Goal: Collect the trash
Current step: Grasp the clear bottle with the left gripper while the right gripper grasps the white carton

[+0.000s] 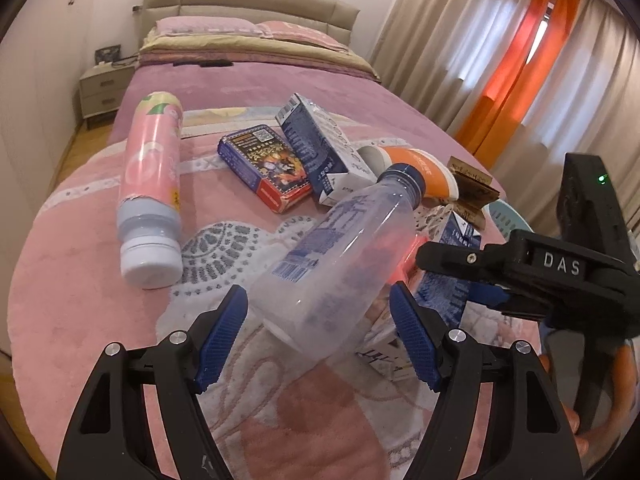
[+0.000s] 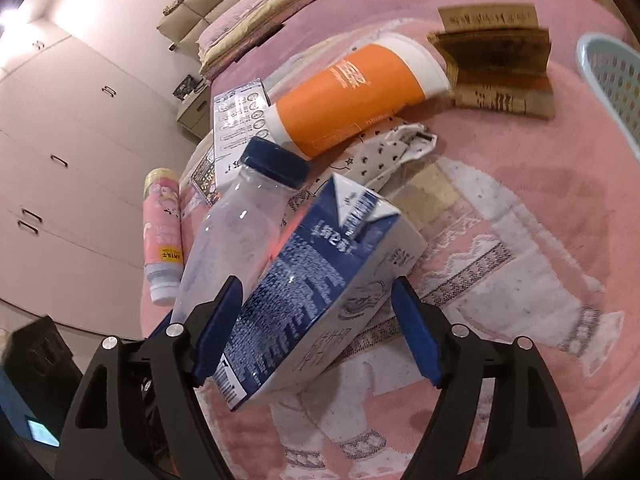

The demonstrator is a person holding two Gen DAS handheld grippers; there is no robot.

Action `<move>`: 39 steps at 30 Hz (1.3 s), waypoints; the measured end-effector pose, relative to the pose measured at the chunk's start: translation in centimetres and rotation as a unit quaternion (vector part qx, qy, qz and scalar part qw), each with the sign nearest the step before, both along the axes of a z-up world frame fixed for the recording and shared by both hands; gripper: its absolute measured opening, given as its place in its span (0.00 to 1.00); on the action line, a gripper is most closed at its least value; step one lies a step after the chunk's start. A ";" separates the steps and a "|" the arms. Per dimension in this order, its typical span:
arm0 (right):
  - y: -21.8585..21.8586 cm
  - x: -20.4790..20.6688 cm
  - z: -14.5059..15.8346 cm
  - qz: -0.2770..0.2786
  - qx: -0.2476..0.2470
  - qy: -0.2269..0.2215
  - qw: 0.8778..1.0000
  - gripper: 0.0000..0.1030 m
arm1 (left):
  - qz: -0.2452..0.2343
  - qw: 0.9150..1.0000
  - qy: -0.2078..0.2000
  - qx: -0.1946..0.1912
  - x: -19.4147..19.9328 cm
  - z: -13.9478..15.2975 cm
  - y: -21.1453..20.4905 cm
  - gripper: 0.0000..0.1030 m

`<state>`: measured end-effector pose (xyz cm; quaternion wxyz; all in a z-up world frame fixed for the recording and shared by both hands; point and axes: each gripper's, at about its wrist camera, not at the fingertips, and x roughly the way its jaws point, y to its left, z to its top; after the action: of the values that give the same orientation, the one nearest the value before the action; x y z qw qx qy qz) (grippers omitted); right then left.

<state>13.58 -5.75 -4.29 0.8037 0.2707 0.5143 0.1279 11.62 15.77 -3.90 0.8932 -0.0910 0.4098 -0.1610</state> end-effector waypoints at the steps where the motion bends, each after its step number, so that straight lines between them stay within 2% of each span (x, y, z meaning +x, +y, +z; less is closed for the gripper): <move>1: -0.3 0.1 0.0 0.002 0.005 0.001 1.000 0.70 | 0.000 1.000 0.001 0.004 0.1 -0.1 0.1 0.69; 4: -1.7 0.0 0.3 0.014 0.012 -0.010 1.000 0.63 | -0.003 1.000 0.006 0.014 0.6 -0.1 -0.2 0.69; 6: -2.4 -0.2 0.9 0.024 0.000 -0.020 1.000 0.56 | -0.005 1.000 0.008 0.027 1.2 -0.1 -0.7 0.71; 8: -3.1 -0.6 1.5 0.033 -0.022 -0.033 0.999 0.53 | -0.010 0.999 0.014 0.049 1.9 0.0 -1.6 0.72; 13: -4.0 -1.4 2.7 0.074 -0.074 -0.056 0.993 0.53 | -0.010 0.993 0.024 0.118 3.2 0.2 -3.9 0.76; 16: -4.6 -2.0 3.9 0.085 -0.132 -0.081 0.984 0.53 | -0.023 0.990 0.021 0.135 3.0 0.4 -5.0 0.77; 18: -5.3 -2.2 4.1 0.084 -0.161 -0.091 0.979 0.52 | -0.040 0.991 0.028 0.126 2.4 0.4 -5.4 0.76; 22: -8.2 -2.3 3.3 0.077 -0.134 -0.089 0.984 0.52 | -0.105 0.992 0.041 0.051 -0.4 0.9 -6.5 0.74; 24: -9.7 -2.1 2.7 0.064 -0.116 -0.078 0.988 0.52 | -0.127 0.990 0.037 0.050 -1.7 1.2 -7.3 0.73; 27: -10.4 -3.0 2.1 0.051 -0.086 -0.071 0.992 0.53 | -0.118 0.990 0.028 0.067 -2.2 1.8 -7.9 0.74; 30: -9.1 -4.2 2.3 0.054 -0.079 -0.083 0.992 0.53 | -0.088 0.994 0.021 0.055 -0.9 2.5 -7.3 0.78; 34: -7.3 -5.5 2.7 0.041 -0.095 -0.107 0.989 0.53 | -0.046 0.996 0.065 0.026 2.8 1.2 -7.3 0.79; 37: -6.3 -5.9 2.9 0.033 -0.122 -0.123 0.984 0.53 | -0.042 0.995 0.090 0.015 4.6 0.1 -7.6 0.77; 39: -5.9 -6.1 2.9 0.032 -0.131 -0.126 0.983 0.53 | -0.038 0.994 0.098 0.009 5.1 -0.3 -7.7 0.67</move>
<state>7.53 -11.62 -1.36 0.8862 0.1275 0.4294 0.1183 16.68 8.10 -4.25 0.8428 -0.0823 0.4999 -0.1817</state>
